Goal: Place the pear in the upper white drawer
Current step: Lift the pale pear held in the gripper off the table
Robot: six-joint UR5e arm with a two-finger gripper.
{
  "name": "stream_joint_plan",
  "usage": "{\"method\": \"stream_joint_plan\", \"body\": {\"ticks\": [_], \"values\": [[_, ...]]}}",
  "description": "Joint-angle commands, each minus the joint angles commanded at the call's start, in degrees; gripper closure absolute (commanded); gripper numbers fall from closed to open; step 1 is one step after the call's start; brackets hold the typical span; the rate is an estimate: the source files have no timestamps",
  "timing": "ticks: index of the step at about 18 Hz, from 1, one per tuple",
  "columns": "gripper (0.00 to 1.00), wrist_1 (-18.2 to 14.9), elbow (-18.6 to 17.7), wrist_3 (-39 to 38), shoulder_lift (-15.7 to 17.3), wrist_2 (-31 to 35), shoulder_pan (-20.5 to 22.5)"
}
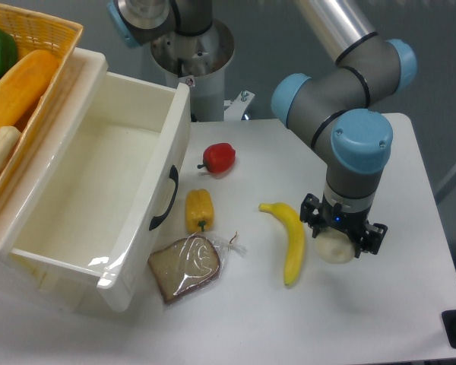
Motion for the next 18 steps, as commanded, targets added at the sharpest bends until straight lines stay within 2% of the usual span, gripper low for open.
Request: {"method": "stream_joint_plan", "body": {"ticks": [7, 11, 14, 18], "values": [[0.87, -0.2, 1.3, -0.1, 0.2, 1.9, -0.5], [0.87, -0.3, 1.4, -1.1, 2.8, -0.1, -1.5], [0.77, -0.2, 1.4, -2.0, 5.5, 0.2, -2.8], [0.77, -0.2, 1.7, -5.8, 9.2, -0.5, -4.5]]}}
